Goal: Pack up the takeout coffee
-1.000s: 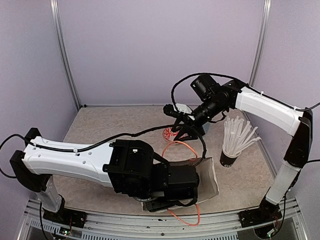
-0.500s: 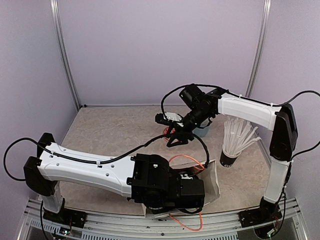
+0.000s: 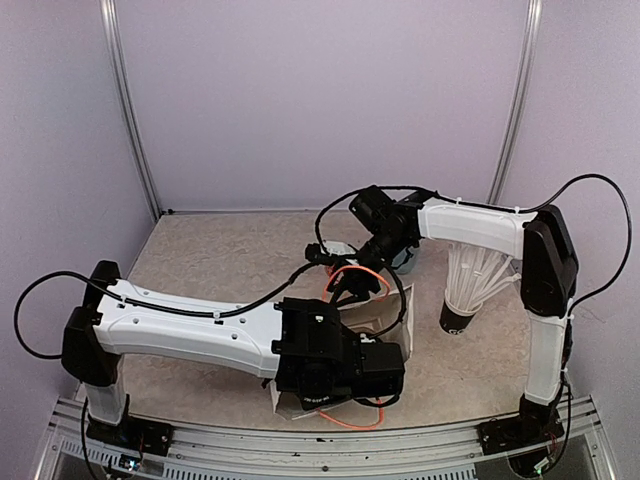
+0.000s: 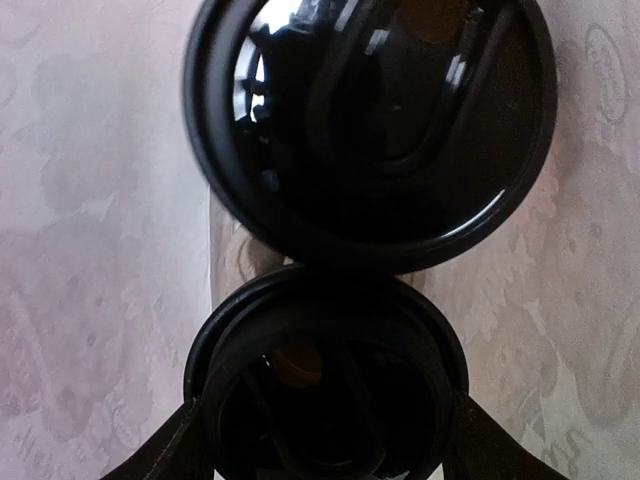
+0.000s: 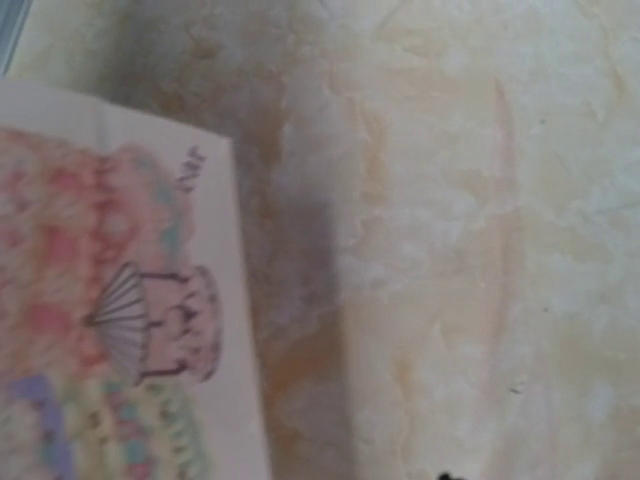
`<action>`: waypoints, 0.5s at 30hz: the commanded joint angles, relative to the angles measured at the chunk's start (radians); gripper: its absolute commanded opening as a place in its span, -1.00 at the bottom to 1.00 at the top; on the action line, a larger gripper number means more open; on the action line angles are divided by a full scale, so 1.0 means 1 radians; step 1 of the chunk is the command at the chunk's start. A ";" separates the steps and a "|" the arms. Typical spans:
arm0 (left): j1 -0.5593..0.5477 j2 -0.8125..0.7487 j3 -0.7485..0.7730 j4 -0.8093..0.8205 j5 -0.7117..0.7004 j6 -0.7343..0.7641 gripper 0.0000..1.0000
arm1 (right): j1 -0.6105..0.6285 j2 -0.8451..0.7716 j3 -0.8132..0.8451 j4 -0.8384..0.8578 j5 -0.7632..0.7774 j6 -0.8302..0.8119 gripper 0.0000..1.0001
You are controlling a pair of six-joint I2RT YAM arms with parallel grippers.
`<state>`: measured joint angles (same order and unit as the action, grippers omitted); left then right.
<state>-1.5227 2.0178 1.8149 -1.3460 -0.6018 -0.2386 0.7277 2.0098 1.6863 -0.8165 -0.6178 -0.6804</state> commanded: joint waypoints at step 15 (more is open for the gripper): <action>0.131 0.010 0.035 -0.009 0.158 -0.006 0.24 | -0.005 0.020 -0.011 -0.103 -0.105 -0.054 -0.02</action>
<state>-1.4403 2.0357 1.8366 -1.3449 -0.5545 -0.2329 0.7277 2.0163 1.6855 -0.8700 -0.6903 -0.7109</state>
